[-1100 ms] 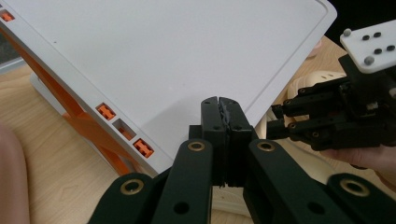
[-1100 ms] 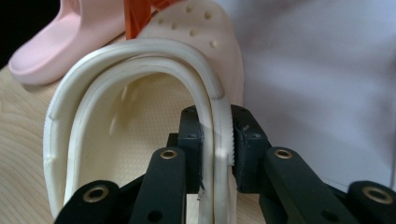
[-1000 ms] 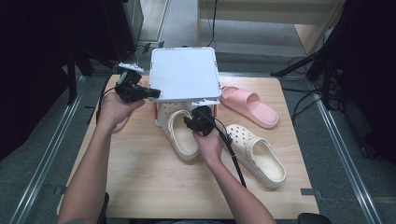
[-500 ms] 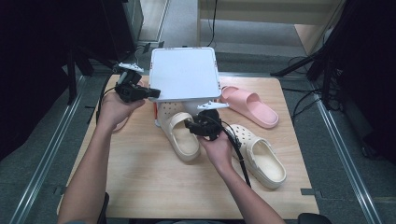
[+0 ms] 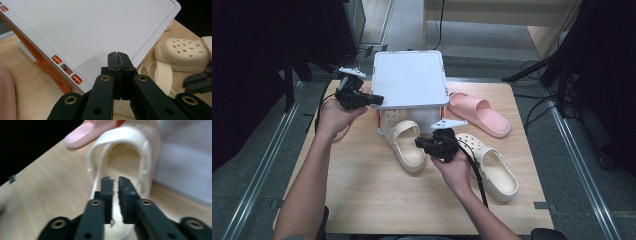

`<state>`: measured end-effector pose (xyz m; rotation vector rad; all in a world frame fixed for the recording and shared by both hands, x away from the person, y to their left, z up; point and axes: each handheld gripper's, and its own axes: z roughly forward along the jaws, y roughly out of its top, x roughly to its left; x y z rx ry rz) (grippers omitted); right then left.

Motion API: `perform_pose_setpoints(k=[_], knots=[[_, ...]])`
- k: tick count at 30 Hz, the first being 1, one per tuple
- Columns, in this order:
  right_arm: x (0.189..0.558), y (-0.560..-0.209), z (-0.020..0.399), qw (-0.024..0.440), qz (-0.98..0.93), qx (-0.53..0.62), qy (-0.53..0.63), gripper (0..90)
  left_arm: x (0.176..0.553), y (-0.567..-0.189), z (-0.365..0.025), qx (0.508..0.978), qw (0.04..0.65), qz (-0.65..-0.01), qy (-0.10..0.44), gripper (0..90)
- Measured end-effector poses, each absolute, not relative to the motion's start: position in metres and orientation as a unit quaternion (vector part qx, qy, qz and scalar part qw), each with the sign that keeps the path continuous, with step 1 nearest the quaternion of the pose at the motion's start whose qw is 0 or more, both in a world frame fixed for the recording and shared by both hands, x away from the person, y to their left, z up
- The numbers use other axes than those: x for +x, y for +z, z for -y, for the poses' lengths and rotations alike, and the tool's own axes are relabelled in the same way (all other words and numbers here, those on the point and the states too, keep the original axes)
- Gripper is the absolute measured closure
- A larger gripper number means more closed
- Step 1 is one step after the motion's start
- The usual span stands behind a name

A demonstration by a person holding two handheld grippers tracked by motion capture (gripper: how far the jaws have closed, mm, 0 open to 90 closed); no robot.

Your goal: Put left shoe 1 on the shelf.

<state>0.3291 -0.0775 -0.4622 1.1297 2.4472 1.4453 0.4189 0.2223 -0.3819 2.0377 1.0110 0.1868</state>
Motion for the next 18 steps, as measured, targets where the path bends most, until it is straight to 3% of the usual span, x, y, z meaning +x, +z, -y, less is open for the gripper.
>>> perform_pose_setpoints(k=[7,18], knots=[[0.298,-0.475,0.076,0.057,-0.829,0.332,0.446,90.0,0.419,-0.382,-0.222,0.812,0.416,-0.402,0.074,89.8],[0.284,-0.508,0.086,0.026,-0.852,0.329,0.406,90.0,0.419,-0.382,-0.222,0.811,0.417,-0.403,0.073,89.8]])
